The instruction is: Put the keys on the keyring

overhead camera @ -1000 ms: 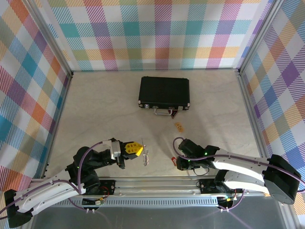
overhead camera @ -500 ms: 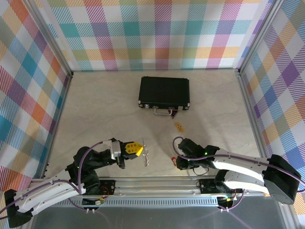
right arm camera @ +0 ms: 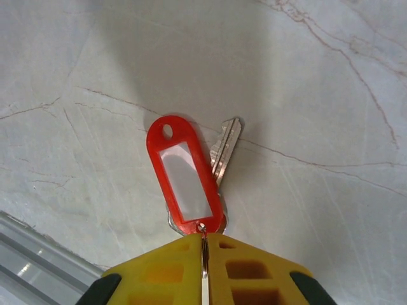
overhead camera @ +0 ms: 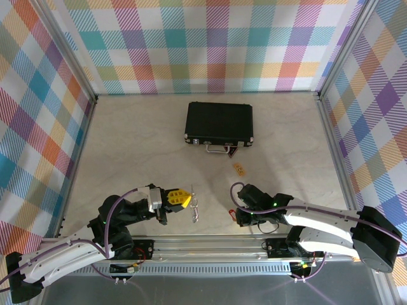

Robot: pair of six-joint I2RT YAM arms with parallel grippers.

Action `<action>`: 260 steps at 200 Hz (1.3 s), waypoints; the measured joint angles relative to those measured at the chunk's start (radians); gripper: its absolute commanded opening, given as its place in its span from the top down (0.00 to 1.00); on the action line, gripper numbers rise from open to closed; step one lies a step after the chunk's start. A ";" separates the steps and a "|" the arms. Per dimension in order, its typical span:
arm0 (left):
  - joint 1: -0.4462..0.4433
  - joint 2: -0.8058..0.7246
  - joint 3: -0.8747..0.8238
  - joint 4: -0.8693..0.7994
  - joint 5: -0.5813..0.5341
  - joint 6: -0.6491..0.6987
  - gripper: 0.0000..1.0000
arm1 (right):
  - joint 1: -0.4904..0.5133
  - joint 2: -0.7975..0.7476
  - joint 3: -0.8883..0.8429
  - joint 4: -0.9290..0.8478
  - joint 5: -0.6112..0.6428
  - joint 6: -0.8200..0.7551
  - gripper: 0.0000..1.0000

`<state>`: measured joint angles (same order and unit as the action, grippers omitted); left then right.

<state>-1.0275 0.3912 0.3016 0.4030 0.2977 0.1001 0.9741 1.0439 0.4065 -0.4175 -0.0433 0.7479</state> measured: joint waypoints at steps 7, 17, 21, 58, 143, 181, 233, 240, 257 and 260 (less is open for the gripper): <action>0.000 0.000 0.000 0.000 0.000 0.000 1.00 | 0.000 -0.008 0.001 -0.004 0.000 -0.005 0.94; 0.000 0.000 0.000 0.000 0.000 0.000 1.00 | 0.000 -0.022 0.002 -0.008 0.000 -0.013 0.95; 0.000 0.000 0.000 0.000 0.000 0.000 1.00 | 0.000 -0.029 0.002 -0.010 -0.001 -0.016 0.96; 0.000 0.008 0.000 0.000 -0.002 0.000 1.00 | 0.000 -0.088 0.014 -0.022 -0.007 -0.062 1.00; 0.000 0.178 0.024 -0.019 -0.011 0.020 1.00 | 0.000 -0.225 0.122 -0.023 -0.072 -0.304 1.00; 0.000 0.251 0.088 -0.050 -0.011 0.024 1.00 | 0.000 -0.267 0.203 -0.020 -0.135 -0.471 1.00; 0.000 0.292 0.164 -0.098 0.009 0.041 1.00 | 0.000 -0.286 0.334 0.017 -0.266 -0.663 1.00; 0.000 0.294 0.172 -0.106 0.016 0.046 1.00 | 0.000 -0.282 0.353 0.016 -0.286 -0.685 1.00; 0.000 0.296 0.187 -0.122 0.035 0.051 1.00 | 0.000 -0.267 0.399 0.016 -0.325 -0.733 1.00; 0.000 0.297 0.188 -0.124 0.038 0.051 1.00 | 0.000 -0.265 0.406 0.016 -0.331 -0.739 1.00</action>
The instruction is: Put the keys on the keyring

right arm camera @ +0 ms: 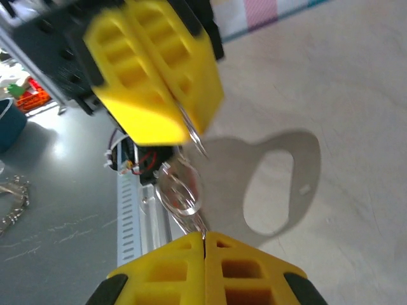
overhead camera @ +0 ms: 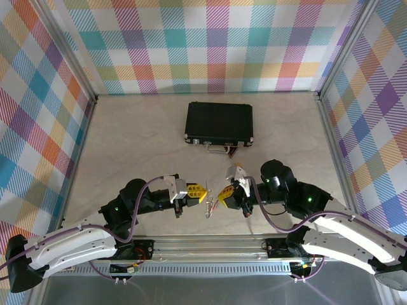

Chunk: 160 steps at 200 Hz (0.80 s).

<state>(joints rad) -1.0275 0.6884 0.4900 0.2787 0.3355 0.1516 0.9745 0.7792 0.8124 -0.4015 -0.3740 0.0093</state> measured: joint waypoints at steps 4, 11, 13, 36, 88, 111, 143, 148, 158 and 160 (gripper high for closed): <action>0.000 0.000 0.003 -0.002 0.006 0.002 1.00 | 0.000 0.004 0.010 0.000 -0.007 -0.011 1.00; 0.000 0.002 0.009 -0.011 0.016 0.003 1.00 | 0.000 0.009 0.027 -0.003 -0.016 -0.026 1.00; 0.000 0.002 0.011 -0.014 0.019 0.003 1.00 | 0.000 0.010 0.031 -0.004 -0.018 -0.028 1.00; 0.000 0.011 0.026 -0.025 0.047 0.010 1.00 | 0.000 0.017 0.063 -0.006 -0.032 -0.080 1.00; 0.000 0.036 0.032 -0.042 0.078 0.021 1.00 | 0.001 0.029 0.066 -0.006 -0.032 -0.129 1.00; 0.000 0.036 0.032 -0.042 0.083 0.021 1.00 | 0.001 0.029 0.066 -0.002 -0.035 -0.130 1.00; 0.000 0.036 0.032 -0.042 0.084 0.021 1.00 | 0.001 0.024 0.066 0.001 -0.036 -0.130 1.00; 0.000 0.036 0.032 -0.042 0.084 0.021 1.00 | 0.001 0.022 0.066 0.001 -0.036 -0.130 1.00; 0.000 0.036 0.032 -0.042 0.083 0.021 1.00 | 0.001 0.018 0.066 0.002 -0.036 -0.130 1.00; 0.000 0.036 0.032 -0.042 0.083 0.021 1.00 | 0.001 0.017 0.066 0.002 -0.036 -0.130 1.00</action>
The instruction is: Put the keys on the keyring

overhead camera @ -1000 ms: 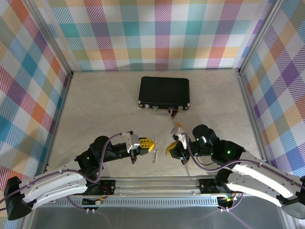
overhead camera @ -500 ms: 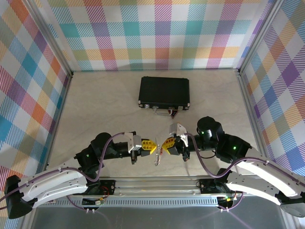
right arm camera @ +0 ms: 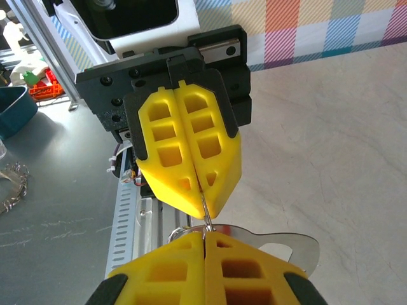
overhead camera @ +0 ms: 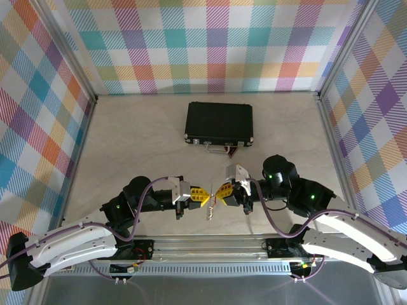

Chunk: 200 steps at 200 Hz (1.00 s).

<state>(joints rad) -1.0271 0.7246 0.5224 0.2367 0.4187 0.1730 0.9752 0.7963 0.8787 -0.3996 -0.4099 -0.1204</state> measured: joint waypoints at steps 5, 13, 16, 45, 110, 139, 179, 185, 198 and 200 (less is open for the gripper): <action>0.000 0.000 0.000 0.000 0.000 0.000 1.00 | 0.000 -0.002 0.000 0.000 0.000 0.000 1.00; 0.000 0.000 0.000 0.000 0.000 0.000 1.00 | 0.000 -0.007 0.000 0.000 0.000 0.000 1.00; 0.000 0.000 0.000 0.000 0.000 0.000 1.00 | 0.000 -0.008 0.000 0.000 0.000 0.000 1.00; 0.000 0.000 0.000 0.000 0.000 0.000 1.00 | 0.000 -0.021 0.000 0.002 0.000 0.000 1.00; 0.000 0.000 0.000 0.000 0.000 0.000 1.00 | 0.000 -0.019 0.000 0.003 0.001 0.000 1.00; 0.000 0.000 0.000 0.000 0.003 0.000 1.00 | 0.000 -0.018 0.000 0.003 0.005 0.000 1.00; 0.000 0.000 0.000 0.000 0.011 0.000 1.00 | 0.000 -0.018 0.000 0.003 0.012 -0.001 1.00; 0.000 0.000 0.000 0.000 0.011 0.000 1.00 | 0.000 -0.018 0.000 0.003 0.013 -0.001 1.00; 0.000 0.000 0.000 0.000 0.011 0.000 1.00 | 0.000 -0.018 -0.001 0.003 0.016 -0.001 1.00; 0.000 0.000 0.000 0.000 0.012 0.000 1.00 | 0.000 -0.018 -0.001 0.003 0.016 -0.001 1.00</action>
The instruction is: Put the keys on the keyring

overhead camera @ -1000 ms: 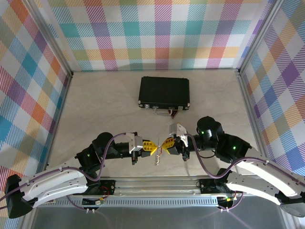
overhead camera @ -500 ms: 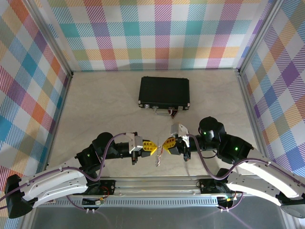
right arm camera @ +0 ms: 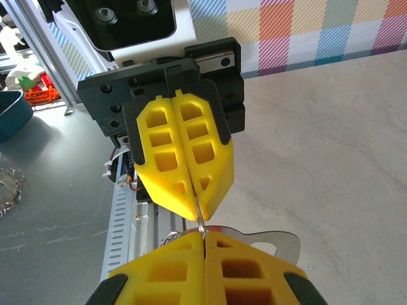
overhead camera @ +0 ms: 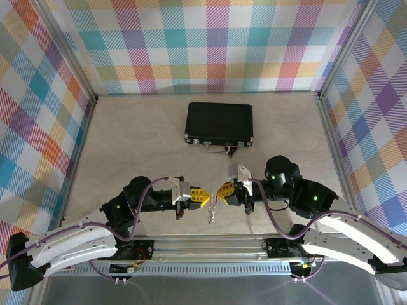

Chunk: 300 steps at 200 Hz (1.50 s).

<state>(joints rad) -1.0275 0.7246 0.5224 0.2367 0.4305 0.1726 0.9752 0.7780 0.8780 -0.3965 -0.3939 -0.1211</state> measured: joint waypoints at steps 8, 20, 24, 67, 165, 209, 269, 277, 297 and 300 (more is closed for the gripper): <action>0.000 0.000 0.000 0.000 0.000 0.000 1.00 | 0.000 0.000 0.000 0.000 0.000 0.000 1.00; 0.000 0.000 0.000 0.000 0.000 0.000 1.00 | 0.000 0.000 0.000 0.000 0.000 0.000 1.00; 0.000 0.000 0.000 0.000 0.000 0.000 1.00 | 0.000 0.000 0.000 0.000 0.000 0.000 1.00; 0.000 0.000 0.000 0.000 0.005 0.000 1.00 | 0.000 0.000 -0.010 0.003 -0.001 0.000 1.00; 0.000 0.000 0.000 0.000 0.006 0.000 1.00 | 0.000 -0.005 -0.018 0.012 -0.009 0.000 1.00; 0.000 0.000 0.000 0.000 0.006 0.000 1.00 | 0.000 -0.009 -0.029 0.015 -0.012 0.000 1.00; 0.000 0.000 0.000 0.000 0.006 0.000 1.00 | 0.000 -0.007 -0.032 0.015 -0.015 0.000 1.00; 0.000 0.000 0.000 0.000 0.006 0.000 1.00 | 0.000 -0.007 -0.032 0.015 -0.016 0.000 1.00; 0.000 0.000 0.000 0.000 0.006 0.000 1.00 | 0.000 -0.007 -0.032 0.015 -0.016 0.000 1.00; 0.000 0.000 0.000 0.000 0.006 0.000 1.00 | 0.000 -0.007 -0.032 0.015 -0.016 0.000 1.00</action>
<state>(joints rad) -1.0275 0.7250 0.5224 0.2371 0.4370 0.1726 0.9752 0.7712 0.8459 -0.3817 -0.4103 -0.1207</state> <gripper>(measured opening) 0.061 0.044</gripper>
